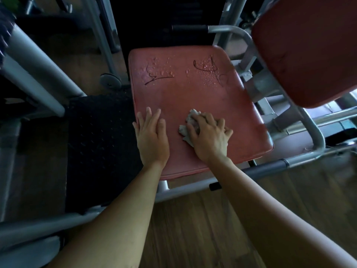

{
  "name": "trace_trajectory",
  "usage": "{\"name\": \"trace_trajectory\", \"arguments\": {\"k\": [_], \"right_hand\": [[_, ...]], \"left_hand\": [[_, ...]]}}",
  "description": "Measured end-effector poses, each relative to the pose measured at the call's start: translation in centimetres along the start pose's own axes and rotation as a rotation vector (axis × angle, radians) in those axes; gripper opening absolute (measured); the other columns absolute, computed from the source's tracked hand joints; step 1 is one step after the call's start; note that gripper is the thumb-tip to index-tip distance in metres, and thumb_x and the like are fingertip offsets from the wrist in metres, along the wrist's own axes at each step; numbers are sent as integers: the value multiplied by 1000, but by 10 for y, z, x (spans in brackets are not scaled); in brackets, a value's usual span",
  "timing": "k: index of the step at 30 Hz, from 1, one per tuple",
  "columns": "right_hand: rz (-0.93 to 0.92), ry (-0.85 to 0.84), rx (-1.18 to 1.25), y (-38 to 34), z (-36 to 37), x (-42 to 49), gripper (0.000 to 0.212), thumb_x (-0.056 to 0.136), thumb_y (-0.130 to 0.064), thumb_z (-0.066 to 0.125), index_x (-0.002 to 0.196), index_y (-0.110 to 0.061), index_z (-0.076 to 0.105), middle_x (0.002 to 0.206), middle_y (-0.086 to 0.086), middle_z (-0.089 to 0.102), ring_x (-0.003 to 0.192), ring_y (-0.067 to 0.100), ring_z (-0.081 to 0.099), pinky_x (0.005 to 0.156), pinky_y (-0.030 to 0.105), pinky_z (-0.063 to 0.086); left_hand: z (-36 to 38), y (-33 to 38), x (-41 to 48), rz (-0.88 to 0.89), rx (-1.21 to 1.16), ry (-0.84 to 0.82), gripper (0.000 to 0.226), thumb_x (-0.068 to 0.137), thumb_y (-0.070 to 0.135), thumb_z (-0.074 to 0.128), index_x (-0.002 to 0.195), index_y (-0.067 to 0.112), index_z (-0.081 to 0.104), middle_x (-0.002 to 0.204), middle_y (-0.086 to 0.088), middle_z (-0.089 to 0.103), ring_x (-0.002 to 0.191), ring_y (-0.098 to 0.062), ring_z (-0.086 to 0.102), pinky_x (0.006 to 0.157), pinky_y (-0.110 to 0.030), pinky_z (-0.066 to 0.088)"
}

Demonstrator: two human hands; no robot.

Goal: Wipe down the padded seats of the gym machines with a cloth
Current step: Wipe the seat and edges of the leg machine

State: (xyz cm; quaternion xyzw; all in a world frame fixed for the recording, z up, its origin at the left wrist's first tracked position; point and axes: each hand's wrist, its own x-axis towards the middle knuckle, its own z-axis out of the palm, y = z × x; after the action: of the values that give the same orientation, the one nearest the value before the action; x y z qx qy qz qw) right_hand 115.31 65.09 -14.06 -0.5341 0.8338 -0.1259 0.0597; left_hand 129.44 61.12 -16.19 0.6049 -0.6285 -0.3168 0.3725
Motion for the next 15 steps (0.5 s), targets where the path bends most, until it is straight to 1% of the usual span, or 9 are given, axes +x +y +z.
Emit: {"name": "trace_trajectory", "arguments": {"k": [2, 4, 5, 7, 8, 10, 12, 15], "right_hand": [[19, 8, -22, -4, 2, -6, 45, 101, -58, 39, 140, -39, 52, 138, -12, 50, 120, 25, 41, 93, 45, 28], [49, 28, -12, -7, 5, -10, 45, 101, -58, 41, 141, -40, 51, 139, -11, 50, 121, 26, 39, 91, 44, 27], [58, 49, 0, -8, 7, -10, 44, 100, -57, 42, 140, -40, 52, 138, -10, 51, 121, 27, 39, 90, 43, 26], [72, 113, 19, -7, 10, -11, 42, 100, -55, 44, 138, -40, 55, 135, -9, 54, 119, 27, 41, 91, 43, 26], [69, 153, 28, -7, 14, -12, 41, 99, -55, 44, 136, -40, 57, 133, -9, 55, 119, 26, 42, 92, 44, 28], [59, 225, 35, -5, 19, -12, 39, 99, -54, 45, 131, -40, 61, 129, -9, 59, 117, 25, 45, 95, 45, 30], [44, 279, 37, -3, 23, -11, 37, 98, -54, 45, 125, -38, 65, 127, -10, 60, 116, 25, 48, 96, 46, 31], [16, 338, 41, -1, 26, -11, 36, 98, -53, 43, 115, -35, 69, 123, -9, 63, 112, 26, 51, 93, 47, 32]], "left_hand": [[-4, -3, 0, 4, -13, -39, 52, 101, 41, 32, 144, 23, 55, 162, -4, 34, 156, -20, 9, 127, -37, -1], [-10, -7, 0, 9, -22, -77, 51, 100, 43, 36, 142, 24, 56, 161, -4, 35, 156, -21, 9, 126, -36, -3], [-12, -9, 1, 16, -30, -94, 49, 100, 42, 39, 142, 24, 56, 161, -4, 35, 156, -22, 9, 125, -34, -4], [-14, -13, 1, 56, -20, -118, 42, 103, 34, 47, 143, 22, 55, 162, -5, 34, 156, -24, 8, 124, -34, -5], [-14, -16, 2, 90, 19, -120, 41, 104, 29, 50, 144, 21, 54, 162, -7, 33, 156, -27, 8, 124, -35, -5], [-11, -21, 2, 160, 136, -134, 43, 104, 26, 52, 146, 21, 51, 164, -8, 28, 156, -31, 5, 125, -39, -5], [-8, -23, 4, 195, 235, -152, 47, 103, 29, 52, 149, 23, 47, 167, -6, 22, 156, -32, 3, 125, -40, -5], [-8, -24, 7, 217, 320, -176, 49, 104, 35, 49, 152, 26, 42, 168, -3, 17, 156, -29, 2, 124, -39, -4]]}}
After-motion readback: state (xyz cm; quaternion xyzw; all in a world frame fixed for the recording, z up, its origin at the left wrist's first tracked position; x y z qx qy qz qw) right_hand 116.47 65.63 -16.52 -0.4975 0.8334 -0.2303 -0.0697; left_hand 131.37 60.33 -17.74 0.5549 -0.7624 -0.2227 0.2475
